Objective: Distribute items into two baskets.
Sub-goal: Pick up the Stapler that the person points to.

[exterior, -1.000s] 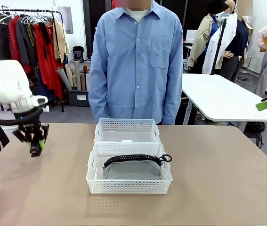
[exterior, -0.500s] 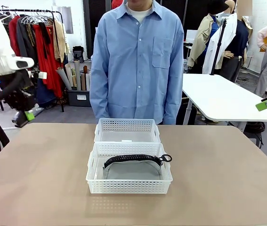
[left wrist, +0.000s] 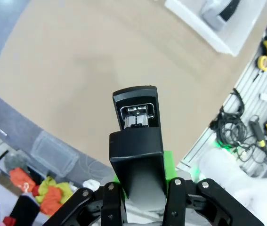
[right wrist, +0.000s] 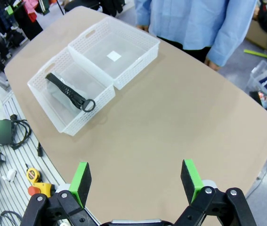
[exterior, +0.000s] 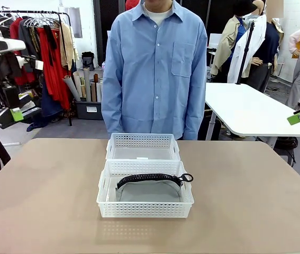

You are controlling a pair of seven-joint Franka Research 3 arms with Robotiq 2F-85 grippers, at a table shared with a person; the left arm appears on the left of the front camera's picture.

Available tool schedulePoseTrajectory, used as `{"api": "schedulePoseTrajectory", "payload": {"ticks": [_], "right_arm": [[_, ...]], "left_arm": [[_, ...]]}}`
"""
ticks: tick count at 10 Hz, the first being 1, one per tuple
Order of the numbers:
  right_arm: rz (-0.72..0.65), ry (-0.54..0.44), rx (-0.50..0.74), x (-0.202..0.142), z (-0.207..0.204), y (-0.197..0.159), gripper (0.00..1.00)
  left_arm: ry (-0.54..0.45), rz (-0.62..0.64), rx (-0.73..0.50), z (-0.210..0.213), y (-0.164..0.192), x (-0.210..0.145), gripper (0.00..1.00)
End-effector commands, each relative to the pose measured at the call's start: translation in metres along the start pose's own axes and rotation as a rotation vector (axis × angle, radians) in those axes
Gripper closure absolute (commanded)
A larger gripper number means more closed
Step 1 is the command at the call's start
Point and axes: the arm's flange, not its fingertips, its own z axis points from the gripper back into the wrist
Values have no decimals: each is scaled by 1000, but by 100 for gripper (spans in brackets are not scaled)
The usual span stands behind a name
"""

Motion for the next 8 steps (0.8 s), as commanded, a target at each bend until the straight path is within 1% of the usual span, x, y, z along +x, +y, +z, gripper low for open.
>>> {"api": "schedulePoseTrajectory", "payload": {"ticks": [1,3,4,8], "right_arm": [[5,-7,5,0,-1,1,0],[5,-7,5,0,-1,1,0],[5,-7,5,0,-1,1,0],[5,-7,5,0,-1,1,0]], "left_arm": [[-4,-93,40,9,-12,-10,100],[-4,-103,25,8,-15,-7,100],[-3,-69,30,13,-13,-2,100],[-3,-69,30,13,-13,-2,100]]}}
